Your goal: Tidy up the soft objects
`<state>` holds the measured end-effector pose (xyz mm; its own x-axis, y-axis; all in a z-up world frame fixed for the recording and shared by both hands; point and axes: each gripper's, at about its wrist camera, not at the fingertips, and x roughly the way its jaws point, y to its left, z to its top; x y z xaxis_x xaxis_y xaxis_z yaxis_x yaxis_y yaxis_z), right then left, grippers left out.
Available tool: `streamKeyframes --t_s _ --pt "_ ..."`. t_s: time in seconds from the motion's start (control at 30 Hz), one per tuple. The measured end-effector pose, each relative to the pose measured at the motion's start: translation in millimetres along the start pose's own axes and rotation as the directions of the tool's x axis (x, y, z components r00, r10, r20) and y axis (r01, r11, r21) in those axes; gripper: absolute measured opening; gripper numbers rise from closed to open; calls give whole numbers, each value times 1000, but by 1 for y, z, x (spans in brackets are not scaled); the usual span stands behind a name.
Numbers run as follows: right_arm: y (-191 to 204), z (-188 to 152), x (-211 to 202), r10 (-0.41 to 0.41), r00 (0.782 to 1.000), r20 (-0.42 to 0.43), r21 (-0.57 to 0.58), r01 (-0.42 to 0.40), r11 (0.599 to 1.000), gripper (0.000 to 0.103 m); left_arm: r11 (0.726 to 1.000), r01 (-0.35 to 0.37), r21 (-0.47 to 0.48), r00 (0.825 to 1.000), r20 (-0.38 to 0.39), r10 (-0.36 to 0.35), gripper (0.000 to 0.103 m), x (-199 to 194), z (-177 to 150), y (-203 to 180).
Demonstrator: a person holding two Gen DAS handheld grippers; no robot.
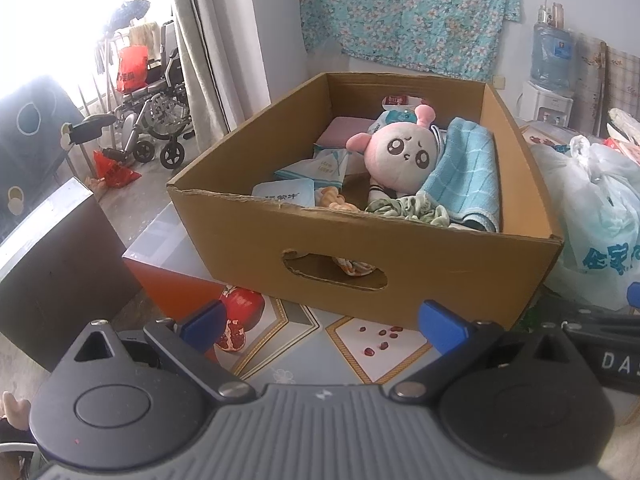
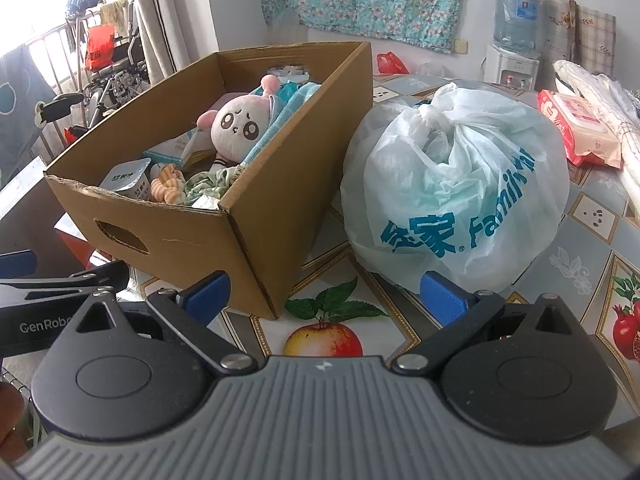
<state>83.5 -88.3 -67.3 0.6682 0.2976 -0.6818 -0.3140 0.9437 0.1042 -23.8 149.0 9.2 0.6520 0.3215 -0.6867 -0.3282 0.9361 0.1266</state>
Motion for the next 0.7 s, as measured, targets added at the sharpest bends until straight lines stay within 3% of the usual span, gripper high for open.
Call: streamKeyframes --t_s 0.7 --pt "3 0 -2 4 1000 4 -6 -4 1000 102 1000 -5 -8 1000 2 5 103 -2 0 2"
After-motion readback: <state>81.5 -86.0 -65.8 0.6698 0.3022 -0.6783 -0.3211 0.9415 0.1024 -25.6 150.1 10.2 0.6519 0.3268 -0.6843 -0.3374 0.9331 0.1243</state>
